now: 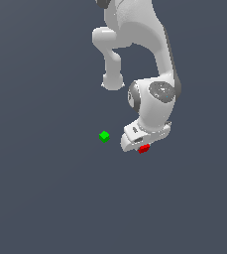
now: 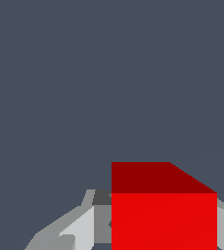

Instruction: Stack the red cube on top of the green cube.

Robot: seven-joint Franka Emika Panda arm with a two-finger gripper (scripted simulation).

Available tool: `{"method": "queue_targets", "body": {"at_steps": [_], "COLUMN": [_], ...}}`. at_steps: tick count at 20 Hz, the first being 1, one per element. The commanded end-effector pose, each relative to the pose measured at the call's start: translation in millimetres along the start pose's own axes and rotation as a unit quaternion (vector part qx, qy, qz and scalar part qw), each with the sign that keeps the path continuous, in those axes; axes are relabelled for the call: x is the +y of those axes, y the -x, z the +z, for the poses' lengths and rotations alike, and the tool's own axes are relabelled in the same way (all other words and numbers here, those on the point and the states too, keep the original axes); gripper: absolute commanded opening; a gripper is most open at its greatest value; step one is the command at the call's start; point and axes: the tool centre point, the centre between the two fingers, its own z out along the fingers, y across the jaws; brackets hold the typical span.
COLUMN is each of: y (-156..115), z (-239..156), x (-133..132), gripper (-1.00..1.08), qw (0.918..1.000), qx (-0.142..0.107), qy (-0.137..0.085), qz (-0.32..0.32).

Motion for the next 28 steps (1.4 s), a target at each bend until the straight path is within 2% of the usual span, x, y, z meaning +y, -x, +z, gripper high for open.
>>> {"method": "queue_targets", "body": {"at_steps": [1, 10, 22, 28], "y": [3, 34, 123, 156], "z": [1, 11, 40, 51], "x": [2, 24, 86, 112], "gripper": [-1.0, -1.0, -1.0, -1.0], "qw": [1.0, 1.0, 1.0, 1.0], "qx": [0.0, 0.0, 0.0, 0.0], "qy": [0.0, 0.0, 0.0, 0.0], "qz": [0.0, 0.0, 0.001, 0.001]}}
